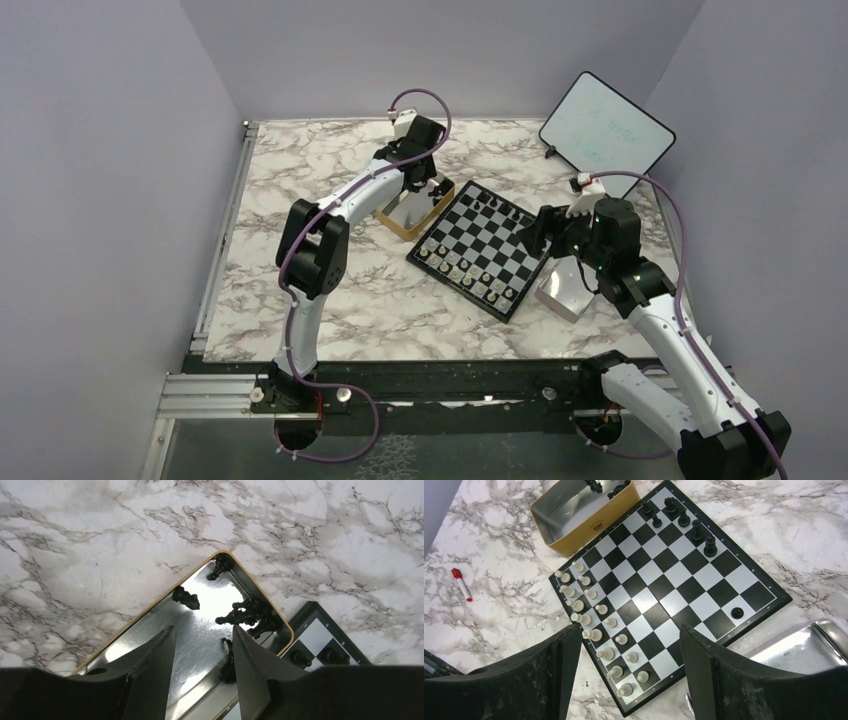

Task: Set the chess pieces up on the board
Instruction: Adjust the chess piece in the storage box, then pick up the chess piece from the storage box.

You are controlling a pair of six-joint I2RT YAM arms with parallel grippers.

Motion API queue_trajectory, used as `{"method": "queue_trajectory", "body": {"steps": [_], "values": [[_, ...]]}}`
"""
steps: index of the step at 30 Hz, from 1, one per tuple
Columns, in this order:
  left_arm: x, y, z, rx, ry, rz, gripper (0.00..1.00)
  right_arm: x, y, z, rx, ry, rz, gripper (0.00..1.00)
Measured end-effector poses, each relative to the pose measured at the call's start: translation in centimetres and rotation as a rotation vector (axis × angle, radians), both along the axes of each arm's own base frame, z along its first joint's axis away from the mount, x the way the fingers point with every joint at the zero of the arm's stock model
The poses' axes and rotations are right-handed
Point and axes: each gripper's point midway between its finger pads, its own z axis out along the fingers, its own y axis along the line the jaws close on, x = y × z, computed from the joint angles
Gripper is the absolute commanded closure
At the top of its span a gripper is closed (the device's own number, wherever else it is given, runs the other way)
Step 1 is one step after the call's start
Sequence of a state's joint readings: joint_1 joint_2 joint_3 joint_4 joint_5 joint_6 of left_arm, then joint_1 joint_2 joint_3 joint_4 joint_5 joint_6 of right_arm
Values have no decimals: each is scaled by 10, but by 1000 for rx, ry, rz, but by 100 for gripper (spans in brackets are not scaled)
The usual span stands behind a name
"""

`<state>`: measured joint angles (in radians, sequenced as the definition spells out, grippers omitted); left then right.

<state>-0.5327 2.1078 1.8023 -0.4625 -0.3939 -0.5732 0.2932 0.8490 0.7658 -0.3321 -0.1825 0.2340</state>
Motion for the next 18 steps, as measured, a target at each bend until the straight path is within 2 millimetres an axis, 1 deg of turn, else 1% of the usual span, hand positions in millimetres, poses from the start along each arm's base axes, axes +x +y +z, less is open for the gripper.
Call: {"method": "queue_trajectory", "body": {"steps": [1, 3, 5, 10, 12, 15, 18], "values": [[1, -1, -2, -30, 3, 32, 59, 0, 0, 0, 0, 3, 2, 23], [2, -2, -8, -73, 10, 87, 69, -1, 2, -1, 4, 6, 10, 23], [4, -4, -19, -113, 23, 144, 72, -2, 3, 1, 13, 2, 18, 23], [7, -2, -56, -144, 69, 264, 72, -4, 6, 10, 34, -26, 28, 23], [9, -3, -66, -149, 79, 298, 71, -4, 6, 12, 38, -32, 32, 23], [13, -2, -74, -148, 76, 337, 70, -4, 7, 12, 38, -31, 36, 23], [18, 1, -73, -148, 58, 368, 70, -4, 7, 13, 39, -34, 37, 23]]}}
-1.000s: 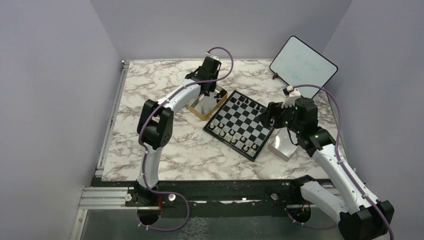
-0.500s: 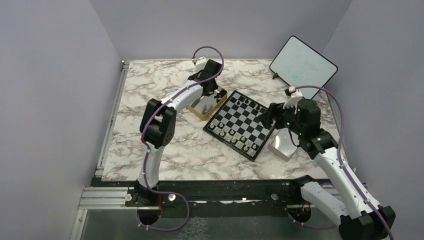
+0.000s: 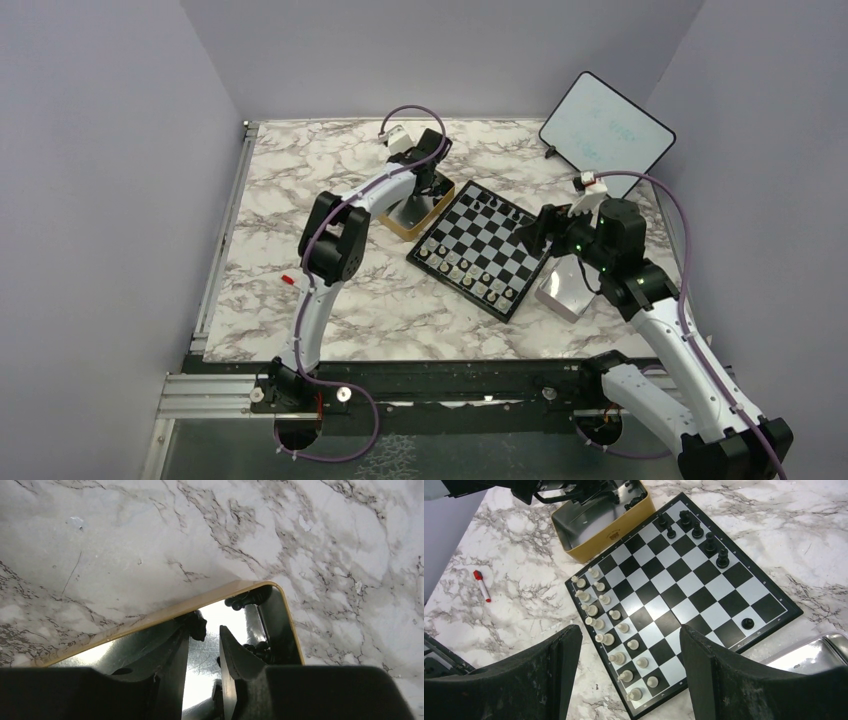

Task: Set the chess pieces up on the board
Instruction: Pick up the chess piece from the storage box.

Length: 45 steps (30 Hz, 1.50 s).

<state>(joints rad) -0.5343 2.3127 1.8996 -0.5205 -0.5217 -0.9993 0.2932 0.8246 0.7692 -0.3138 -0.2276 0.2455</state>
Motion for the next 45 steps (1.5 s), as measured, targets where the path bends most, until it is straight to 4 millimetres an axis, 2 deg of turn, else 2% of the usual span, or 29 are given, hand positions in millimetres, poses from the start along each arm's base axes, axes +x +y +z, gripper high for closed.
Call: {"method": "queue_trajectory", "body": {"steps": [6, 11, 15, 20, 36, 39, 45], "values": [[9, 2, 6, -5, -31, 40, 70, 2, 2, 6, 6, -7, 10, 23], [16, 3, -2, -9, -33, 56, 70, 3, 5, 12, 13, -16, 20, 23], [16, 4, -16, -1, -16, 65, 70, 3, 5, 13, 13, -19, 20, 23], [17, 3, -15, -8, -24, 72, 69, 8, 6, 23, 18, -36, 20, 23], [16, 2, -14, -11, -20, 64, 69, 8, 6, 23, 28, -33, 16, 23], [9, 6, -12, -6, -8, 60, 69, 9, 7, 23, 35, -36, 14, 23], [8, 7, 6, -4, -28, 44, 68, 7, 7, 17, 40, -26, 12, 23]]}}
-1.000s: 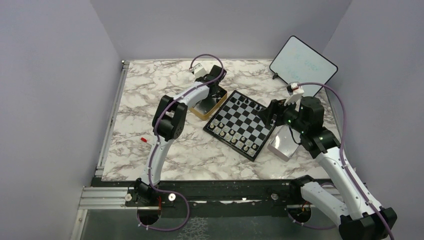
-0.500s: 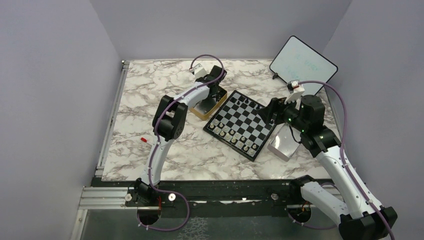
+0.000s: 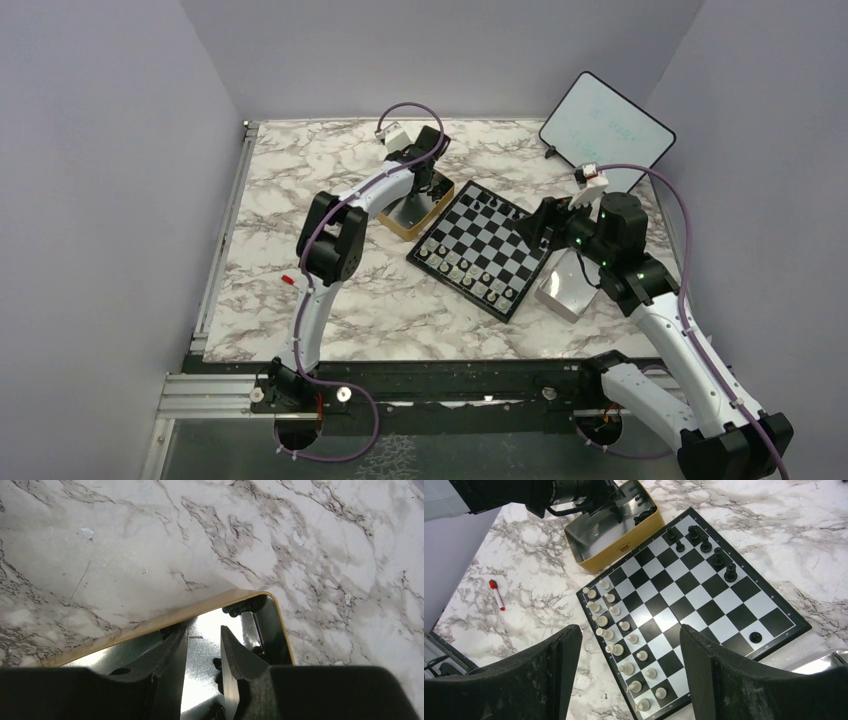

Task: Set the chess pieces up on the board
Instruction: Pick up the chess piece from the storage box.

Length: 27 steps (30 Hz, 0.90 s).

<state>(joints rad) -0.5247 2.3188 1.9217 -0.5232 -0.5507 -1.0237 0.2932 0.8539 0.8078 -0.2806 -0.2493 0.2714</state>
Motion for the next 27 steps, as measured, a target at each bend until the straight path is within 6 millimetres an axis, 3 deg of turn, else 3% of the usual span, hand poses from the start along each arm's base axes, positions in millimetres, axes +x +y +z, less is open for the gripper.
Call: {"method": "queue_trajectory", "body": {"steps": [6, 14, 21, 27], "values": [[-7, 4, 14, -5, -13, 2, 68, 0, 0, -1, -1, 1, 1, 23], [-23, 16, -3, 24, 31, 26, 67, -2, 0, 3, 3, -13, 4, 23], [-23, 18, -5, 21, 34, 34, 60, -4, 0, 6, 6, -19, 8, 23], [-23, 19, -9, 21, 38, 39, 60, -4, 0, 5, 5, -16, 8, 23]]}}
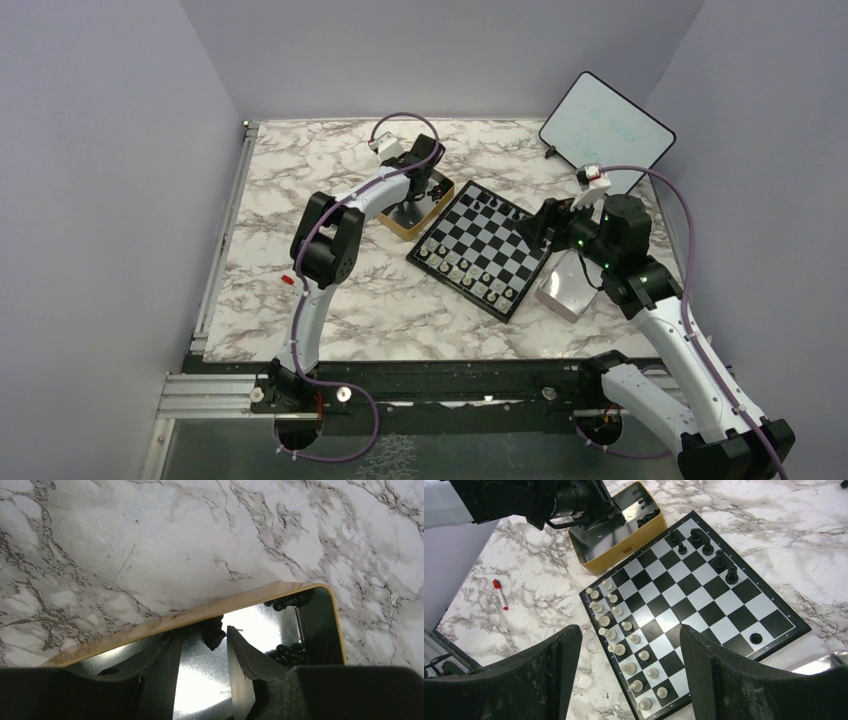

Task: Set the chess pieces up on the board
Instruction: Pick up the chess piece from the storage box.

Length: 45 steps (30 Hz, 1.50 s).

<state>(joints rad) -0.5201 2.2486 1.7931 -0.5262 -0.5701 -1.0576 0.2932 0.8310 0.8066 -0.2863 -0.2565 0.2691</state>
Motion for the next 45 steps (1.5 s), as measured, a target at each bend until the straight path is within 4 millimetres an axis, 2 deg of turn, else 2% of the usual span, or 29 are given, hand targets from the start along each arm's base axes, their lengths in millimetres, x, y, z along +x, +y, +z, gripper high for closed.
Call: {"method": "queue_trajectory", "body": {"steps": [10, 13, 16, 21, 28, 34, 38, 42, 45], "values": [[5, 0, -12, 4, 12, 6, 62, -1, 0, 2, 2, -7, 0, 23], [6, -1, -13, -1, 10, 11, 69, -1, 0, 2, 2, -7, 0, 23], [6, -1, -14, -5, 9, 15, 80, -1, 0, 2, 2, -6, 0, 23], [6, -2, -15, -20, 11, 14, 88, -1, 0, 2, 2, -6, 0, 23], [5, -5, -15, -47, 8, 7, 89, -2, 1, 0, 12, 4, 5, 23], [-9, -6, -13, -78, 34, -4, 89, -4, 3, -1, 42, 33, -1, 24], [-20, -4, -7, -102, 47, -8, 89, -3, 4, -2, 60, 48, -8, 24], [-26, -4, 10, -131, 31, -15, 89, 0, 6, -10, 63, 81, -13, 25], [-27, -7, 26, -162, 11, -27, 89, 5, 8, -18, 66, 110, -18, 31]]}}
